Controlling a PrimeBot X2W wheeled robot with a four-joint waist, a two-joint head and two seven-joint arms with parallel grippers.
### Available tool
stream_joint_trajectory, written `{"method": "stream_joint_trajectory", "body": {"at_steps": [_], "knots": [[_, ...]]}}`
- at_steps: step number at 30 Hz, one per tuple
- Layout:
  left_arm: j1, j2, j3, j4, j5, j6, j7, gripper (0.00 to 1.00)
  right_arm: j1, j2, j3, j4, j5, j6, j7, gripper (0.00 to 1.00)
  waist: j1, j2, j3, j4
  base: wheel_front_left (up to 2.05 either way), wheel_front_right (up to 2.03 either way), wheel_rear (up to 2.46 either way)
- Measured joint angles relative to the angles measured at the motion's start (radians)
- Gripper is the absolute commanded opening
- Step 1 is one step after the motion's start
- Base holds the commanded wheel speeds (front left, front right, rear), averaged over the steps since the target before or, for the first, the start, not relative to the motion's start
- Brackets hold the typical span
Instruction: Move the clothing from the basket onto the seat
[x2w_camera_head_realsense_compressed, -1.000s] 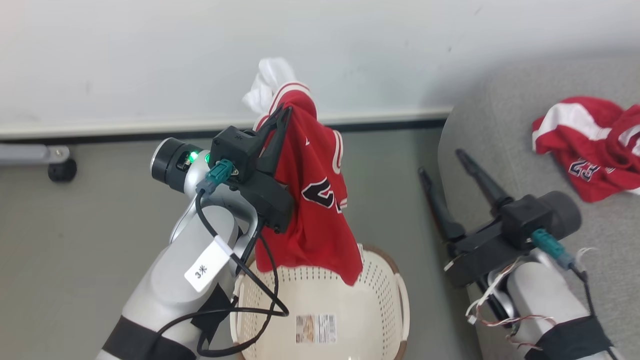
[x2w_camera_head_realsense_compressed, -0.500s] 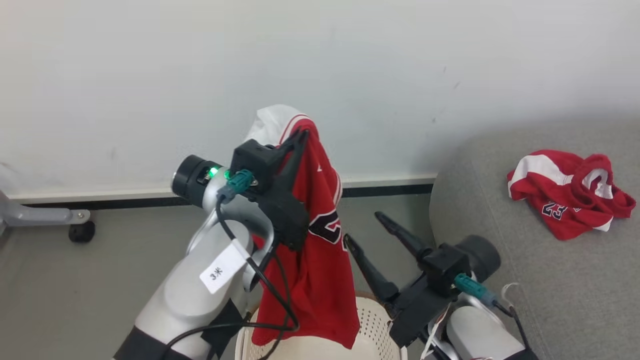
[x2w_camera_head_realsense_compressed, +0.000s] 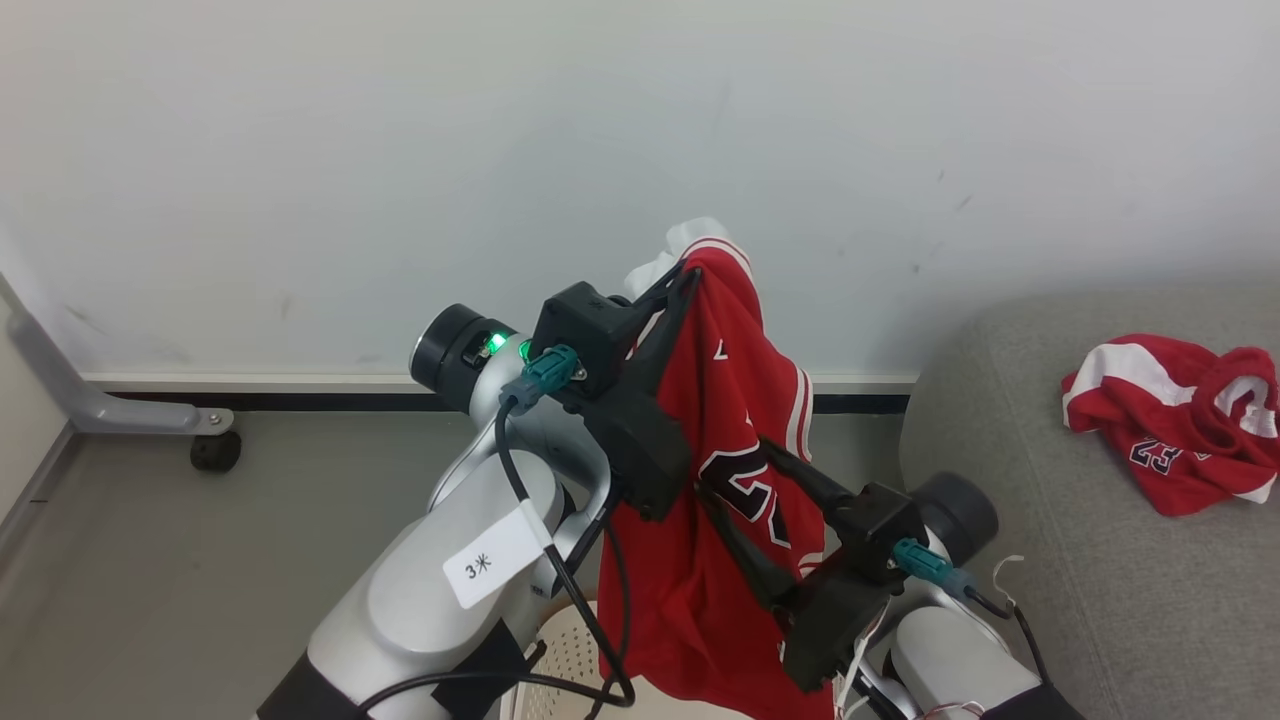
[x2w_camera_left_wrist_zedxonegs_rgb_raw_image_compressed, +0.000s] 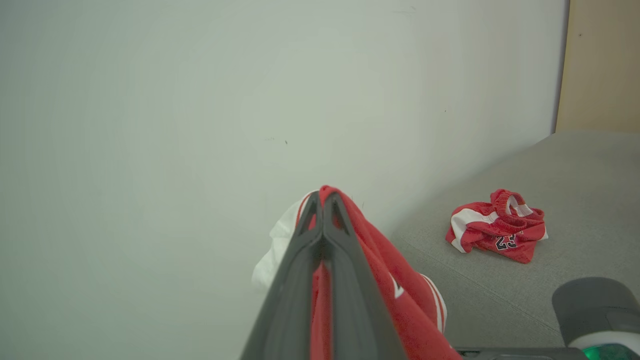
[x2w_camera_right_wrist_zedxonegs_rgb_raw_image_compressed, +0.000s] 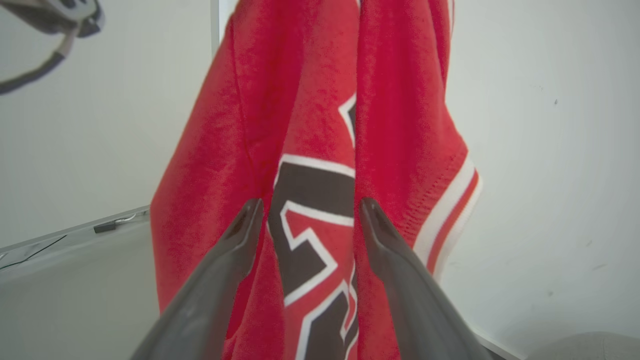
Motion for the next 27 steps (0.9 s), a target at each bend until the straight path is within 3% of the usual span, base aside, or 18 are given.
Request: {"method": "stream_joint_trajectory", "body": {"at_steps": [8, 9, 10, 11, 13, 22, 23, 25, 26, 27], "knots": [[0.0, 0.001, -0.025, -0.068, -0.035, 0.024, 0.026, 0.0, -0.047, 0.01, 0.048, 0.14, 0.009, 0.001, 0.0, 1.0, 0.0, 0.0, 0.007, 0.025, 0.0, 0.0, 0.0], [0.0, 0.001, -0.029, -0.076, -0.039, 0.024, 0.027, 0.0, -0.063, 0.013, 0.053, 0.155, 0.012, 0.001, 0.0, 0.96, 0.0, 0.0, 0.008, 0.026, 0.0, 0.0, 0.0], [-0.001, 0.002, -0.035, -0.085, -0.042, 0.024, 0.028, 0.0, -0.076, 0.016, 0.055, 0.165, 0.019, 0.001, 0.0, 0.76, 0.0, 0.0, 0.009, 0.028, 0.0, 0.0, 0.0], [-0.002, 0.001, -0.041, -0.092, -0.047, 0.025, 0.034, 0.0, -0.089, 0.016, 0.063, 0.173, 0.021, 0.001, 0.0, 0.47, 0.0, 0.0, 0.011, 0.031, 0.0, 0.0, 0.0], [-0.002, 0.0, -0.044, -0.101, -0.051, 0.032, 0.036, 0.0, -0.114, 0.018, 0.081, 0.192, 0.027, 0.001, 0.0, 0.0, 0.0, 0.0, 0.014, 0.036, 0.0, 0.0, 0.0], [0.004, 0.02, 0.003, -0.099, -0.057, 0.051, 0.04, 0.0, -0.164, 0.02, 0.119, 0.227, 0.083, 0.001, 0.0, 0.0, 0.0, 0.0, 0.027, 0.04, 0.0, 0.0, 0.0], [0.012, 0.028, 0.011, -0.098, -0.06, 0.052, 0.038, 0.08, -0.167, 0.02, 0.12, 0.228, 0.089, 0.001, 0.0, 0.0, 0.0, 0.0, 0.028, 0.036, 0.0, 0.0, 0.0], [0.034, 0.043, 0.022, -0.094, -0.065, 0.059, 0.033, 0.47, -0.17, 0.016, 0.119, 0.228, 0.107, 0.001, 0.0, 0.0, 0.0, 0.0, 0.029, 0.028, 0.0, 0.0, 0.0], [0.047, 0.049, 0.026, -0.091, -0.067, 0.059, 0.029, 0.74, -0.173, 0.01, 0.119, 0.228, 0.114, 0.001, 0.0, 0.0, 0.0, 0.0, 0.03, 0.023, 0.0, 0.0, 0.0], [0.062, 0.056, 0.029, -0.09, -0.074, 0.058, 0.025, 0.88, -0.179, 0.0, 0.119, 0.227, 0.116, 0.001, 0.0, 0.0, 0.0, 0.0, 0.03, 0.017, 0.0, 0.0, 0.0]]}}
